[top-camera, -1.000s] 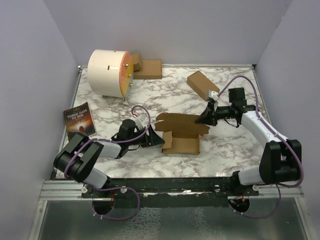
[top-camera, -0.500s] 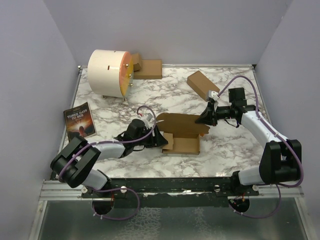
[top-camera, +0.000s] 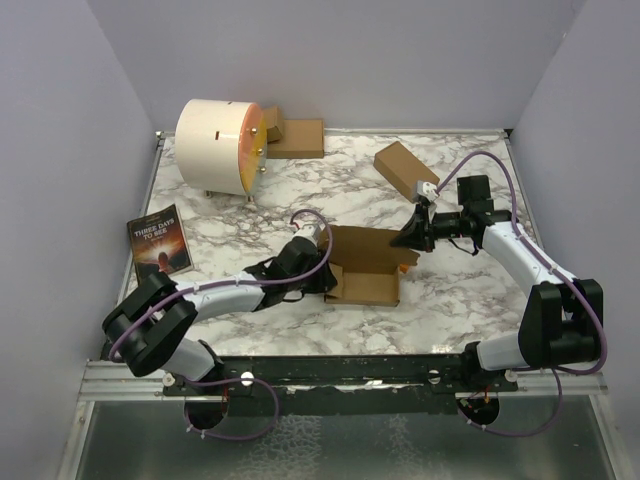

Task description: Fold the paper box

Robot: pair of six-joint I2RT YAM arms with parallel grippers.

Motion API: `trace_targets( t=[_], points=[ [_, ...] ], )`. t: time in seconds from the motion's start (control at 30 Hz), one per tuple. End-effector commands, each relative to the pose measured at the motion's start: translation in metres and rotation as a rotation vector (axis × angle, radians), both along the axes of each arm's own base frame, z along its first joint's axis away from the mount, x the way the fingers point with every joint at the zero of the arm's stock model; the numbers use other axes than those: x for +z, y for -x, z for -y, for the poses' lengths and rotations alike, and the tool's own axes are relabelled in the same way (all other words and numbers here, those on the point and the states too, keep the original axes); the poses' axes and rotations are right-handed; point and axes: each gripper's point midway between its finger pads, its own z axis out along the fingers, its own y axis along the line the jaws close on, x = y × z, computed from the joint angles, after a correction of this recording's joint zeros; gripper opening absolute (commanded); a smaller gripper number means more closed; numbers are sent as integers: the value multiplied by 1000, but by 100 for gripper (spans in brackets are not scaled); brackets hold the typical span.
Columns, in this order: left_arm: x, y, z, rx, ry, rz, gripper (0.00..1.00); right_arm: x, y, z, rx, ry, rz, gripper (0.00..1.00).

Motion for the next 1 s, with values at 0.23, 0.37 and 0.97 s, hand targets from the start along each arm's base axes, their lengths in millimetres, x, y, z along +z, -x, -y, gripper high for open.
trace_targets(
  t=[0.23,0.37,0.97],
  points=[
    [-17,-3,-13,36,-269,41,22,3,2,-2,16,-9,13,1],
    [-14,-7,-21,73,-313,76,2,5,4,-3,24,-19,17,1],
    [32,-39,-17,122,-358,399,2,52,51,-24,186,-172,209,1]
  ],
)
